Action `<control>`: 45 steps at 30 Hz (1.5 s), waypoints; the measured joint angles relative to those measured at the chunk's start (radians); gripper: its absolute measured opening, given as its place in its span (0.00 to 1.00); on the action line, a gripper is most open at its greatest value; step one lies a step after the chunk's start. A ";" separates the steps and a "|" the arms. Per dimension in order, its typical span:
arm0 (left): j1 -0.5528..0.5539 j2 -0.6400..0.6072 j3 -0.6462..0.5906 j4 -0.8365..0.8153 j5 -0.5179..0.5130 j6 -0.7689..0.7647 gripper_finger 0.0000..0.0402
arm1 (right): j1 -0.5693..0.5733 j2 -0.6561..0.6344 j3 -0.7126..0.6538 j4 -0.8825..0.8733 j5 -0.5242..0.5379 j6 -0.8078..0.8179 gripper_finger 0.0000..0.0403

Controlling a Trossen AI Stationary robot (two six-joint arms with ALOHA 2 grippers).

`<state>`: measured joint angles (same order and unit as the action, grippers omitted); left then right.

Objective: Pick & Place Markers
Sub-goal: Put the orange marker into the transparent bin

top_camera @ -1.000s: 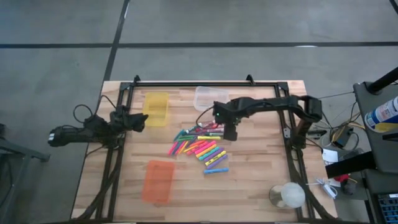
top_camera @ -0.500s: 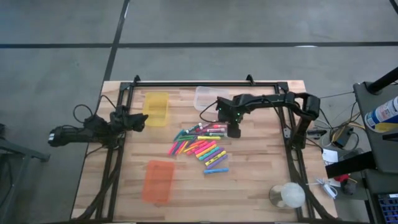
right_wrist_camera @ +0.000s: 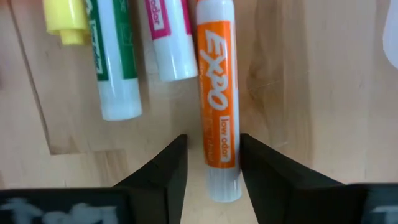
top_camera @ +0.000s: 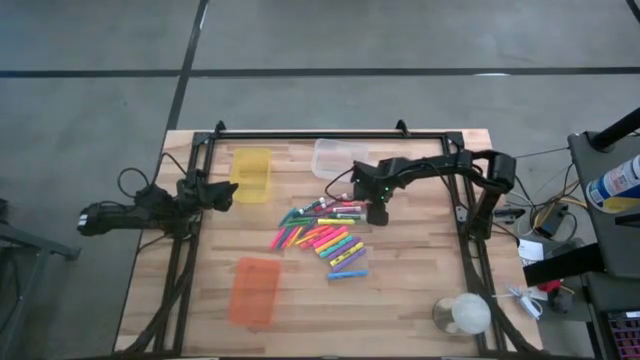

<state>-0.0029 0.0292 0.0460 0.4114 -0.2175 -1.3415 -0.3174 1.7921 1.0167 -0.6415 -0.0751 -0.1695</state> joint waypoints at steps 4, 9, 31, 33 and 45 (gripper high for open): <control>0.000 0.000 0.000 0.000 -0.010 0.000 0.36 | 0.000 -0.001 -0.005 0.007 0.015 0.038 0.25; 0.001 0.000 0.000 0.000 -0.011 0.002 0.36 | 0.001 0.002 0.017 -0.009 0.022 0.058 0.14; 0.001 0.000 -0.001 0.000 -0.012 -0.002 0.36 | 0.061 -0.041 0.325 -0.322 -0.030 0.017 0.16; 0.001 0.000 -0.001 0.000 -0.013 -0.002 0.36 | 0.060 -0.050 0.362 -0.320 -0.024 0.025 0.16; 0.001 0.001 -0.001 0.001 -0.035 -0.068 0.36 | -0.034 -0.043 0.500 -0.248 0.156 -0.034 0.16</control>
<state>-0.0021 0.0303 0.0452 0.4122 -0.2523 -1.4090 -0.3514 1.7493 1.5166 -0.8891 0.0814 -0.2031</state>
